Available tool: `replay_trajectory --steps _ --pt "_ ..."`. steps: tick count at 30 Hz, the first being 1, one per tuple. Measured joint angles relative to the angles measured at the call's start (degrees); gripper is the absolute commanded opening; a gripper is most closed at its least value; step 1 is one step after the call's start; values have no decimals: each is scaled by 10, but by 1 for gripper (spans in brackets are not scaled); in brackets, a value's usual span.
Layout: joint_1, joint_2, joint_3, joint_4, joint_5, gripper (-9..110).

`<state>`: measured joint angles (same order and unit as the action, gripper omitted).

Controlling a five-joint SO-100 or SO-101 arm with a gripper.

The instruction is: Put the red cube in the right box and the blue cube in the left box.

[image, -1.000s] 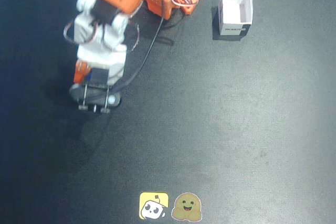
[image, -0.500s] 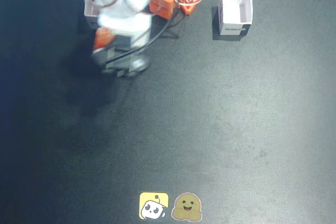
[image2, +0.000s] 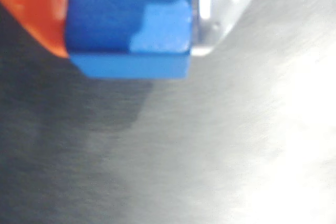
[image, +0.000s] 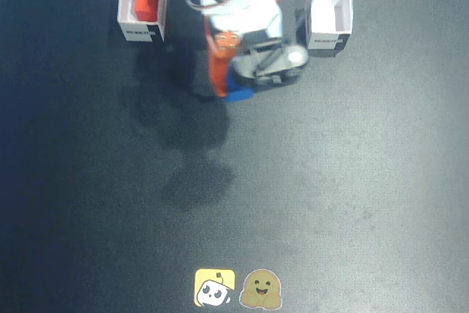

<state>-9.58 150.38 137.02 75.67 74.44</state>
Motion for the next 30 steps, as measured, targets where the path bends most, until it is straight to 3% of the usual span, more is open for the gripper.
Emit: replay_trajectory --steps 30 --pt "-452 9 0 98 132 10"
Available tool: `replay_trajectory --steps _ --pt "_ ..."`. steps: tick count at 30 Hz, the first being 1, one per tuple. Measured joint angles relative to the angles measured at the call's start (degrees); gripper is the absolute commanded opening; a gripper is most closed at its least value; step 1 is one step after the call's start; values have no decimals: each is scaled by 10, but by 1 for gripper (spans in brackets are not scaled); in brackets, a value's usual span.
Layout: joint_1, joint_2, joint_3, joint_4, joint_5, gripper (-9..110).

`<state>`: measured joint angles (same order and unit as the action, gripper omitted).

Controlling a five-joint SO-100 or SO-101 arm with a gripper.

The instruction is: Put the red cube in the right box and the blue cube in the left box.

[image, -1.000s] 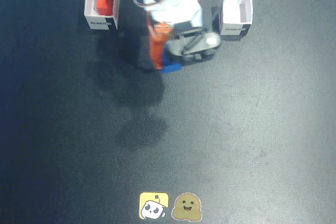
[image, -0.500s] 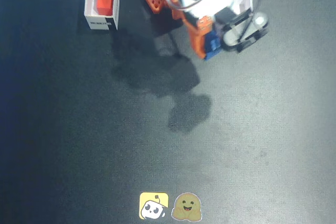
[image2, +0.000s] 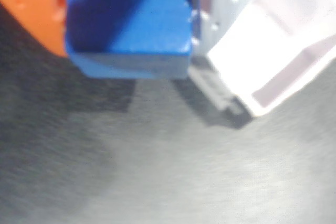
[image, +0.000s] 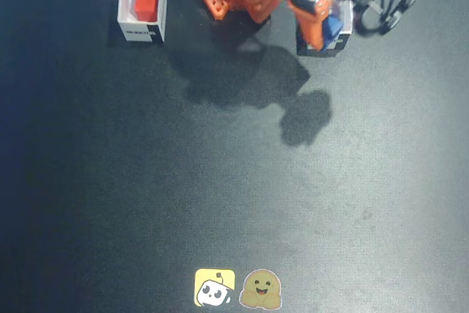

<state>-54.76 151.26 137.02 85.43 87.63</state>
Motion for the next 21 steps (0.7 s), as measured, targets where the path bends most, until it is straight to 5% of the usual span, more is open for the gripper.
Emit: replay_trajectory --steps 21 --pt "-163 -33 0 12 32 10"
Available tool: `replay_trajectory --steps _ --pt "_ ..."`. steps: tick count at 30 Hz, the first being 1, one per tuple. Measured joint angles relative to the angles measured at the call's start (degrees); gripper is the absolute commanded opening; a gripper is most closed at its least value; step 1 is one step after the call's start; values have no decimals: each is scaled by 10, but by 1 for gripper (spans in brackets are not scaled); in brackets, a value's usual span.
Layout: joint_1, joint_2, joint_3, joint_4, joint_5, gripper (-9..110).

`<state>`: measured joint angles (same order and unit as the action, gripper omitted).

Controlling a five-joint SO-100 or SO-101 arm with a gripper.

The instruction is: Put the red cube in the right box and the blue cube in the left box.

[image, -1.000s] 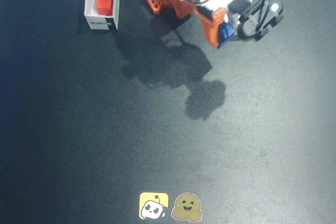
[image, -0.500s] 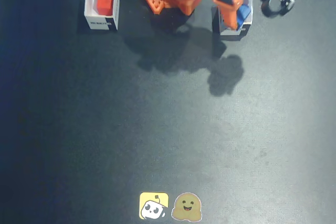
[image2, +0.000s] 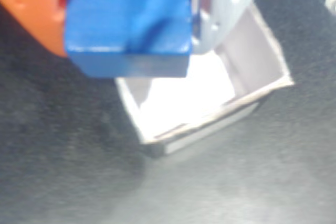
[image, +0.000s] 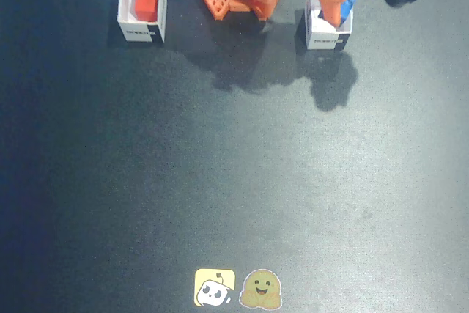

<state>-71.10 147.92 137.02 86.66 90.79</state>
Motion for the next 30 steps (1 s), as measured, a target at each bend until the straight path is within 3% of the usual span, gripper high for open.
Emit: replay_trajectory --steps 9,22,30 --pt "-62 0 18 0 26 9" --pt "-63 0 48 -20 25 10" --pt "-65 26 54 -21 28 16"
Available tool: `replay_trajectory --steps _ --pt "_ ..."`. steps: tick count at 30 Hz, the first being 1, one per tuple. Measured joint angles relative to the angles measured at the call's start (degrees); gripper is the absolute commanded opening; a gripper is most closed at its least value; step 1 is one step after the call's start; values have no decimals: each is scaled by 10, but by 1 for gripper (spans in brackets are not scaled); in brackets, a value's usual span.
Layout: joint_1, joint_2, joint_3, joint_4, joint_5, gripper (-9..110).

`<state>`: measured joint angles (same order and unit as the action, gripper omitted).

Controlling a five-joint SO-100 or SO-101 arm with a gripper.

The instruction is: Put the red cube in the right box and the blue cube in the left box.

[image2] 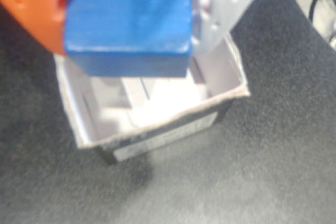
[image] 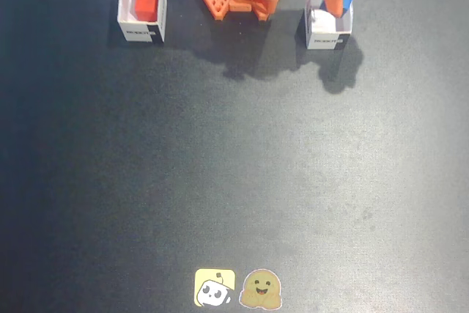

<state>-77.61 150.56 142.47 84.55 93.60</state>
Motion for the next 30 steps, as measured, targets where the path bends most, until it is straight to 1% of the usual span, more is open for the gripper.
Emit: replay_trajectory --steps 7,10,13,17,21,27,30 --pt "2 28 12 0 2 20" --pt "2 46 22 0 -1 20" --pt "2 51 23 0 0 15" --pt "10 48 23 0 3 0" --pt "32 34 23 0 4 0" --pt "31 41 20 -2 5 0" --pt "54 40 1 -2 5 0"
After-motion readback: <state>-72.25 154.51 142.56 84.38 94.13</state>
